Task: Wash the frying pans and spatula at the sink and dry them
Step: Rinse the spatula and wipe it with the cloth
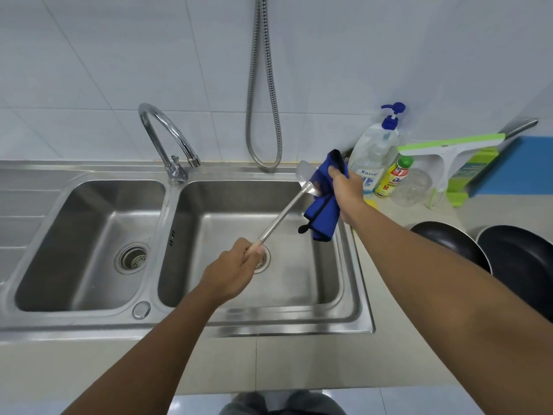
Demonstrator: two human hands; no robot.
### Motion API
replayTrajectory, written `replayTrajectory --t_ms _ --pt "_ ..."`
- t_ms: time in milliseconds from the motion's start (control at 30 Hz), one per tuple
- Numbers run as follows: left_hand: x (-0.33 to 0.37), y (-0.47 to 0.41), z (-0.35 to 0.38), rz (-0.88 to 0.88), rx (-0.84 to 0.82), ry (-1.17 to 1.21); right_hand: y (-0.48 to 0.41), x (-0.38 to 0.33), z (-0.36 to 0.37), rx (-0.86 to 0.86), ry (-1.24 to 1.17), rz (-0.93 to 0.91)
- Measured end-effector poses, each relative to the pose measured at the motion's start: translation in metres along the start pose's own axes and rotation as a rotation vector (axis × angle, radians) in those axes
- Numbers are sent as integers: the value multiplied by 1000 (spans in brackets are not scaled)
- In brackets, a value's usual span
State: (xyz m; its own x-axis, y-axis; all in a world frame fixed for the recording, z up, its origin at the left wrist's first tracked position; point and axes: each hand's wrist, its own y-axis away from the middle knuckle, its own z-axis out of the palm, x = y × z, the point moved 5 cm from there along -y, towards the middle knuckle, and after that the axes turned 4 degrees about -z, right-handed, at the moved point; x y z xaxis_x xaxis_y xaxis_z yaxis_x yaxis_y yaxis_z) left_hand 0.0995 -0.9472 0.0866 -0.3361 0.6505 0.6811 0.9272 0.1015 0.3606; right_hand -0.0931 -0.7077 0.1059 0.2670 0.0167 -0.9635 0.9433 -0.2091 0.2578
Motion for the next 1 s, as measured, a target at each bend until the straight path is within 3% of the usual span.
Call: replayTrajectory --t_ms 100,167,233,333,433,567,700,800,900,1000 --pt "-1 1 0 99 60 -91 2 -10 2 6 404 -267" --pt "1 2 -1 150 91 -166 5 -12 10 -67 752 -535" --pt "-1 2 -2 167 115 -261 8 -5 15 -189 980 -647" --pt "-3 1 -1 148 144 -329 19 2 17 -378 888 -737" --pt "-2 -2 4 124 145 -309 28 2 20 -451 832 -812" --pt "6 -11 5 71 156 -129 37 6 26 -458 980 -886" --pt "22 -19 7 28 184 -86 66 26 39 -596 1048 -1127" --pt "27 -19 12 -71 158 140 84 42 44 -595 1083 -1280" --pt "25 -18 18 -238 37 464 79 44 43 -514 1106 -1218" --pt "31 -15 20 -248 -127 620 65 39 38 -420 1093 -1076"
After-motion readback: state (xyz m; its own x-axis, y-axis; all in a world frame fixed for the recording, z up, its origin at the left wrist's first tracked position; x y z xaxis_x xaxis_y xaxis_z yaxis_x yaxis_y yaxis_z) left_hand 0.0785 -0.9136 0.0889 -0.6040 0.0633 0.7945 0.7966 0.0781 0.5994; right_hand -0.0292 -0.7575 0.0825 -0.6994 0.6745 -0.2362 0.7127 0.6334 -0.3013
